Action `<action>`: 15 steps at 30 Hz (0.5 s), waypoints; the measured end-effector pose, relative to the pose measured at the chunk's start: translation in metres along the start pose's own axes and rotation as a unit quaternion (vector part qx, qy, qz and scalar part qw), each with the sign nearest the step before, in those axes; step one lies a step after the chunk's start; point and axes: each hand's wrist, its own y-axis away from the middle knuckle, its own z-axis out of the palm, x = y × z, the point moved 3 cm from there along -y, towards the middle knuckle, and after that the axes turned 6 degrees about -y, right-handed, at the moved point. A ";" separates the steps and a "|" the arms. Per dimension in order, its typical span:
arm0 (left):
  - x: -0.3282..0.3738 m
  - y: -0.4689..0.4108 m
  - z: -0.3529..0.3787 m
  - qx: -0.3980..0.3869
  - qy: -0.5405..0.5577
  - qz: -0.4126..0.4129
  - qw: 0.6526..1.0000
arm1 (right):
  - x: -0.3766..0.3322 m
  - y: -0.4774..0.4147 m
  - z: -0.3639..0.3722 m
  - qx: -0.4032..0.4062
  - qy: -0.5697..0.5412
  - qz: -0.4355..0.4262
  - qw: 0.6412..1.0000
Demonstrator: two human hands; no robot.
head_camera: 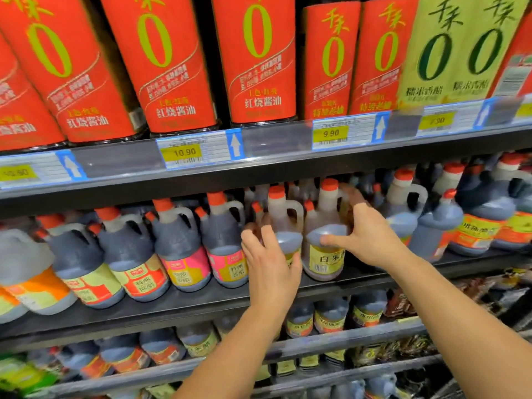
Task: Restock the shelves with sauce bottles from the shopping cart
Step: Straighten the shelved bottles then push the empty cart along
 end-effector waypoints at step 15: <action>0.001 0.006 0.006 0.042 -0.022 -0.028 0.998 | -0.002 0.006 0.016 0.080 0.028 -0.019 0.996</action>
